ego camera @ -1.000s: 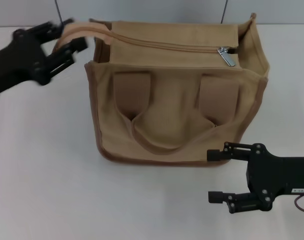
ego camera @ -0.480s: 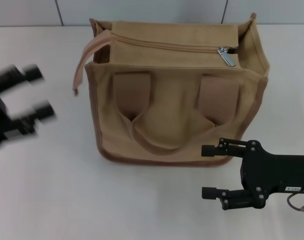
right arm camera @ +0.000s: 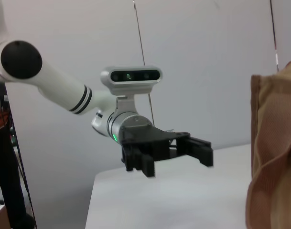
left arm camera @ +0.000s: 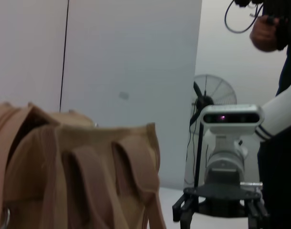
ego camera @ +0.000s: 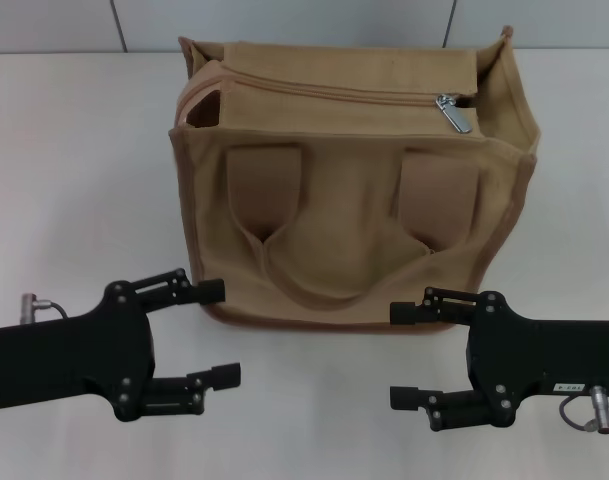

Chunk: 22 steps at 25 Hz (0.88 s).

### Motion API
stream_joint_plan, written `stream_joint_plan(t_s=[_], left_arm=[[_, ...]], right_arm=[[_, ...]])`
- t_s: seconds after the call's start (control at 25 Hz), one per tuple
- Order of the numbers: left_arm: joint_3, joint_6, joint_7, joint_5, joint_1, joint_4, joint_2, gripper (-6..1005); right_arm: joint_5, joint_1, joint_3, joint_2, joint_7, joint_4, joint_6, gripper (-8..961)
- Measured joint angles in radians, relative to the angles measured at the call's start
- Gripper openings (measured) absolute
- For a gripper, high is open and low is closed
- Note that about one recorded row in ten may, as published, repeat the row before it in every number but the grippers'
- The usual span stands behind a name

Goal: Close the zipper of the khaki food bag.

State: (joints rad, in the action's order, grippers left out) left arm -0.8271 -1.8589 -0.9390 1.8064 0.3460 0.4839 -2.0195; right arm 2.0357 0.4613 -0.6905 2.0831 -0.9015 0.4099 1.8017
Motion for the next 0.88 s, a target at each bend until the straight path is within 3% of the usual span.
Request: stream_joint_plan(t_s=[0.88], left_arm=[[-0.008,-0.012,-0.008,0.067,0.009,-0.004,-0.003,827]], right_arm=[[0.0,-0.001,-0.001,0.0,0.013,-0.014,-0.006,816]])
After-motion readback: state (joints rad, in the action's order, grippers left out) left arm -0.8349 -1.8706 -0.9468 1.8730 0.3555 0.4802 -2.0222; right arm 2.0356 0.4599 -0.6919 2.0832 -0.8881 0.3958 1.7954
